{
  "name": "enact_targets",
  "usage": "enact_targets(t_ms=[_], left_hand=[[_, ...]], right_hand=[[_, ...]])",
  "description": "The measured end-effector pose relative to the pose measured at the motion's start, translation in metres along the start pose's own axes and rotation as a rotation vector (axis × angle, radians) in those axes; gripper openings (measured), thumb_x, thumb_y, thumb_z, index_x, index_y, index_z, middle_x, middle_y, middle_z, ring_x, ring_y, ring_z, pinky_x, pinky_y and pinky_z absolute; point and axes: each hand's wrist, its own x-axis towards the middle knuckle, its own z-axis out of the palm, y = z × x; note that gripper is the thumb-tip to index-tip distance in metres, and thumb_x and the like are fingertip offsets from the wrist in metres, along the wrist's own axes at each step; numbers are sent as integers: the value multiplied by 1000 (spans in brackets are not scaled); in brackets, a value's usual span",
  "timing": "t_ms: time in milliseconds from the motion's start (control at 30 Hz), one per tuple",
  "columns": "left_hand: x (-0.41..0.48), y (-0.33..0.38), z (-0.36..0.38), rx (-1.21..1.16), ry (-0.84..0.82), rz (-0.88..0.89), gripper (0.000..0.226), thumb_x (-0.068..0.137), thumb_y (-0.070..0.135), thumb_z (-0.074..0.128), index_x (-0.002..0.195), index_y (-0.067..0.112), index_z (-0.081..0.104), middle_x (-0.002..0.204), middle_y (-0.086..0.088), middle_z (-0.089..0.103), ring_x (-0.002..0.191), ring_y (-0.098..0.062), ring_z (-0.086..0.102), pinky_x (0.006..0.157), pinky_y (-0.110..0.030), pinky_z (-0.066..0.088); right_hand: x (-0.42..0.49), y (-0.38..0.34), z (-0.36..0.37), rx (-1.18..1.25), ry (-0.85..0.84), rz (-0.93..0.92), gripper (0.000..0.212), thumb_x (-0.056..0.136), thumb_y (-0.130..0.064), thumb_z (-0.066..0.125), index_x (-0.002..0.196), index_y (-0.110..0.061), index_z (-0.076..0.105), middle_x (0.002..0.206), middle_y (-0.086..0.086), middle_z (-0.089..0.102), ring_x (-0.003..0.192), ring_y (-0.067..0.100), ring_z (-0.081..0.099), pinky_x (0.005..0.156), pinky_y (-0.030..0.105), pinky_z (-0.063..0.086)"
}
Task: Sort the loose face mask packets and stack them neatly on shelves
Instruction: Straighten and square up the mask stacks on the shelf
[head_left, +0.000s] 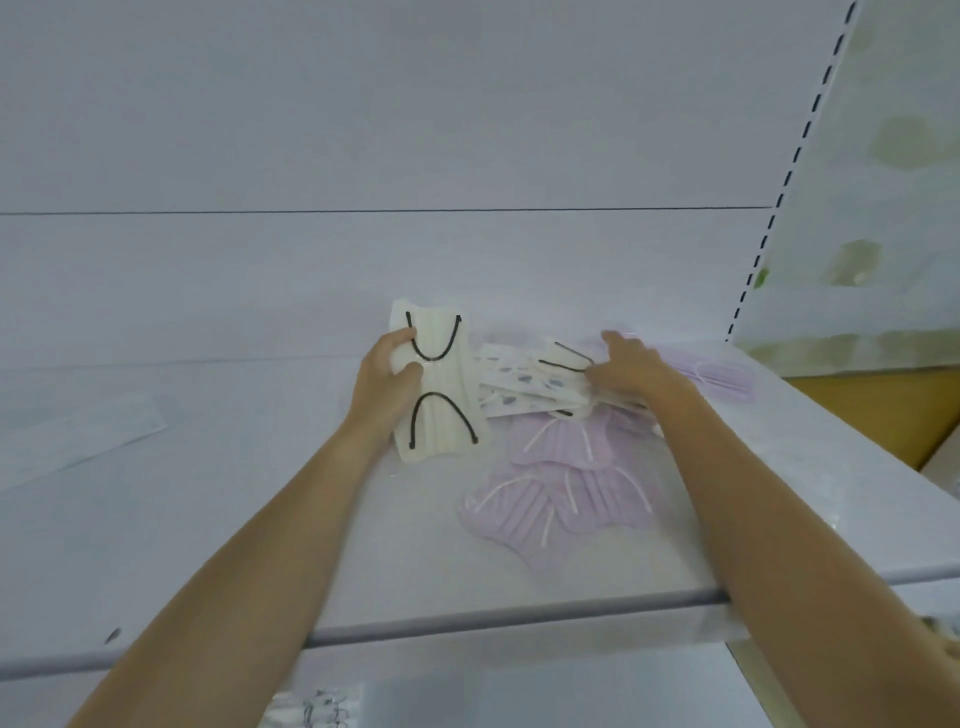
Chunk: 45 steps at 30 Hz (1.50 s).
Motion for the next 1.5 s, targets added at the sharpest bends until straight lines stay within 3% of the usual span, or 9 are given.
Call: enact_targets(t_ms=[367, 467, 667, 833, 967, 1167, 1300, 1400, 1500], left_hand=[[-4, 8, 11, -60, -65, 3, 43, 84, 2, 46, 115, 29, 56, 128, 0, 56, 112, -16, 57, 99, -41, 47], [-7, 12, 16, 9, -186, 11, 42, 88, 9, 53, 125, 29, 53, 132, 10, 48, 110, -2, 50, 97, -27, 43], [-8, 18, 16, 367, -396, 69, 59, 92, 24, 58, 145, 20, 32, 146, 5, 34, 134, -12, 34, 108, -29, 31], [2, 15, -3, 633, -182, 94, 56, 94, 19, 52, 144, 6, 31, 145, -11, 34, 131, -27, 38, 100, -27, 30], [-3, 11, -8, 727, -38, 141, 53, 93, 16, 48, 143, 6, 32, 145, -10, 33, 122, -31, 45, 92, -33, 35], [-7, 20, 0, 206, 20, 120, 47, 88, 7, 49, 134, 19, 46, 133, 5, 47, 125, -14, 44, 104, -26, 34], [-8, 26, 8, -153, -124, -54, 37, 95, 32, 52, 127, 15, 54, 127, 3, 57, 122, -17, 51, 106, -35, 38], [-10, 25, 12, -177, -291, -104, 47, 93, 39, 55, 132, 12, 51, 131, -7, 57, 121, -24, 55, 106, -47, 41], [-10, 15, 13, -22, -207, -25, 51, 88, 11, 61, 136, 12, 44, 133, -3, 53, 116, -19, 55, 99, -35, 45]], right_hand=[[-8, -13, 7, 196, -122, -144, 68, 79, -37, 71, 137, -15, 43, 138, 6, 46, 124, 24, 44, 88, 27, 33], [-15, -20, 13, 112, -15, -174, 55, 80, -42, 69, 126, -17, 53, 125, 5, 55, 124, 27, 40, 96, 35, 34], [-19, -18, 2, 669, 376, -195, 5, 90, -25, 57, 91, -20, 57, 98, 5, 65, 74, 11, 55, 55, 16, 39], [-17, -10, 3, 292, -118, -117, 69, 77, -48, 70, 134, -18, 45, 130, 4, 51, 117, 21, 49, 91, 29, 36], [-17, -8, 6, 276, -87, -171, 54, 78, -29, 73, 127, -15, 55, 122, 3, 53, 109, 18, 51, 83, 23, 34], [-15, -15, -8, 909, 425, -60, 28, 85, -14, 58, 112, -19, 56, 85, -6, 56, 70, 9, 53, 57, 17, 38], [-24, -33, -5, 1500, 116, -18, 26, 86, 0, 53, 109, -10, 50, 80, 4, 57, 67, 15, 55, 59, 24, 50], [-34, -53, 12, 1393, -19, -114, 31, 86, 1, 58, 114, -9, 47, 84, 7, 59, 69, 16, 59, 67, 26, 54], [-33, -58, 16, 1190, -52, -165, 34, 89, -15, 60, 122, -12, 49, 99, 6, 63, 80, 15, 62, 80, 30, 53]])
